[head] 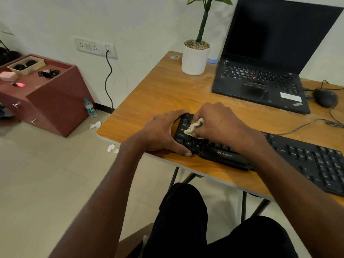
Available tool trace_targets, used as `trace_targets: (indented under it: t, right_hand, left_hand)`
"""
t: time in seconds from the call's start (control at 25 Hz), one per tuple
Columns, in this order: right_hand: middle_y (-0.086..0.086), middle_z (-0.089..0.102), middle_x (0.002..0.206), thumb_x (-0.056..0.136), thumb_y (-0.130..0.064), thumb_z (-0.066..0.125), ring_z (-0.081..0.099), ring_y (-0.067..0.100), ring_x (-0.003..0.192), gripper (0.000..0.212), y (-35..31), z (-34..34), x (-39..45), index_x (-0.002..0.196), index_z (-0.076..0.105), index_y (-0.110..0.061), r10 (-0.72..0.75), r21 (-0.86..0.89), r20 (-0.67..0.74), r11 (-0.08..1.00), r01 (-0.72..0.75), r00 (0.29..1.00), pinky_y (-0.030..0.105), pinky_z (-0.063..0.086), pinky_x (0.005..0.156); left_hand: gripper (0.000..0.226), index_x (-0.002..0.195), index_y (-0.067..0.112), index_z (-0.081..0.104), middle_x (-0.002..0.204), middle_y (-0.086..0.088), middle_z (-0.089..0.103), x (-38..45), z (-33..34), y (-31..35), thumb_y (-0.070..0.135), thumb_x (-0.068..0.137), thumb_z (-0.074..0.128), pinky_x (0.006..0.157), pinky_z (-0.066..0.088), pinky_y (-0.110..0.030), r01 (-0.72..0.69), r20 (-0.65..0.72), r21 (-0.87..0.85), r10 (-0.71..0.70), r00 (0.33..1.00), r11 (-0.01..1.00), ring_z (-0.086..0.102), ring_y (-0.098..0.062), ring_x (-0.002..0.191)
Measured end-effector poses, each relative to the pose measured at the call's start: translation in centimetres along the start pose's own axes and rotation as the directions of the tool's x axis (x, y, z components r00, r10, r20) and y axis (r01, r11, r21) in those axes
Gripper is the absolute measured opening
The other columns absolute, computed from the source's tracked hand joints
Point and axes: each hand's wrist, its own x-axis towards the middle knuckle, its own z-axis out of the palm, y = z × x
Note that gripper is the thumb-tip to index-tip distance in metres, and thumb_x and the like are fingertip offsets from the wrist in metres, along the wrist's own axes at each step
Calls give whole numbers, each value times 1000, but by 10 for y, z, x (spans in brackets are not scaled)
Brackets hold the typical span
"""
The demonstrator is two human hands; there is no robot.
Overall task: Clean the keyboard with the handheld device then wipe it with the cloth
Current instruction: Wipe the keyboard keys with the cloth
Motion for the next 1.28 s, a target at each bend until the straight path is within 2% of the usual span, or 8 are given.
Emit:
trace_targets:
  t: [0.16,0.28,0.36,0.48,0.72,0.92,1.12,1.28]
  right_hand:
    - [1,72,99,83,-32,83,66,20,96,28,0,-3,-2,109,77,-24,-25,7,-17,1000,25,1000,31,48,72]
    - [3,71,101,80,-30,85,64,22,96,30,14,-10,-7,108,77,-23,59,-43,41,997,-57,997,33,50,72]
    - [7,69,104,82,-29,83,63,27,94,31,16,-10,-3,111,75,-20,62,-134,-39,989,-67,997,34,50,72]
    - [1,73,102,84,-32,81,66,23,96,27,-1,1,7,111,77,-26,-47,1,-171,999,48,984,29,44,74]
    - [7,71,105,84,-26,84,65,26,93,26,22,-5,-5,110,77,-25,75,-120,-89,989,-85,993,32,45,70]
    - [2,71,107,89,-12,73,66,25,97,29,-9,5,-4,114,76,-27,-111,-30,-172,994,108,979,36,53,81]
    - [4,72,103,86,-8,75,67,26,92,24,13,-2,-20,99,79,-28,-42,-114,-102,993,30,994,34,51,74]
    - [5,74,102,86,-11,76,68,26,92,24,0,-2,-12,105,80,-26,-46,-65,-172,997,35,984,33,54,76]
  left_hand:
    - [140,163,42,20,163,14,40,1,0,-1,89,44,76,127,14,-46,1,1,16,-1,1000,1000,34,-13,150]
    - [138,164,41,20,164,12,38,0,0,0,81,49,83,124,12,-40,-6,-6,21,6,1000,1000,33,-14,150]
    - [136,164,41,20,164,11,38,0,0,0,80,50,83,123,12,-39,-8,-10,22,8,1000,1000,32,-15,150]
    - [138,165,41,18,165,11,37,1,0,1,84,49,81,126,13,-42,-4,0,29,4,1000,1000,31,-15,152]
    - [139,164,41,20,164,11,38,0,0,2,84,46,80,124,12,-40,2,2,17,-2,1000,1000,32,-15,150]
    - [139,163,41,22,162,11,42,-1,0,3,89,43,74,127,14,-44,14,-7,11,-14,1000,1000,35,-16,150]
    - [141,163,42,20,164,11,39,0,0,3,90,43,74,126,13,-44,26,-3,19,-26,1000,999,34,-16,150]
    - [141,163,42,21,163,11,40,0,0,4,89,42,75,127,13,-44,33,-2,6,-33,999,999,35,-17,150]
